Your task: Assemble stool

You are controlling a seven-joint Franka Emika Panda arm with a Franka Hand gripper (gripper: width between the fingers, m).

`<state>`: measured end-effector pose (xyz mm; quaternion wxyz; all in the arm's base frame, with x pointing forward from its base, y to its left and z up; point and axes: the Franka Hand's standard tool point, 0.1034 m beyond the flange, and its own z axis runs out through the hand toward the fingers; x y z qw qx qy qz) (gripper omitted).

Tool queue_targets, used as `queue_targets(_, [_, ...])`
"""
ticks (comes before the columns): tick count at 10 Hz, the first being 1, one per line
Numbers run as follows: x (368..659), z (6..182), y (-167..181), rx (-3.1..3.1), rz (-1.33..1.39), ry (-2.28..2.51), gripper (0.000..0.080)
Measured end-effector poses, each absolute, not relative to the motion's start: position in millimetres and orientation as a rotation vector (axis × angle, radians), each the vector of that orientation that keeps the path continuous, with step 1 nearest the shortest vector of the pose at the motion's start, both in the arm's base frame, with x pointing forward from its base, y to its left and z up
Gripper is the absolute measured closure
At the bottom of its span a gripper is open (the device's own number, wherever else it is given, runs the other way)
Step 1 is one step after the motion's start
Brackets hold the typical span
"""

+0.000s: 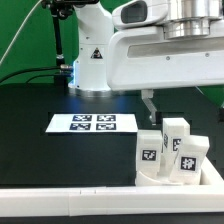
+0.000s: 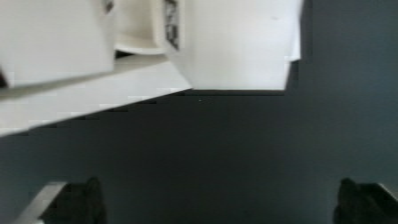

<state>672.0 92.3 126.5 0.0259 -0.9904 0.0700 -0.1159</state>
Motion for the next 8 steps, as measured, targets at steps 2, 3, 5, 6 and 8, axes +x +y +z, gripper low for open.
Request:
queue_targets(2, [668, 122.4, 98, -3.141, -0.276, -0.330, 0.0150])
queue_targets(3, [673, 122.4, 103, -3.129, -0.169, -0.603, 0.0150])
queue_targets(5, [678, 124.4, 108, -3.090, -0.195, -0.732, 0.0150])
queue_targets(6, [675, 125.8, 104, -3.080, -0.194, -0.828, 0.0150])
queue_targets(8, [676, 125.4, 97, -3.049, -0.173, -1.067, 0.0150])
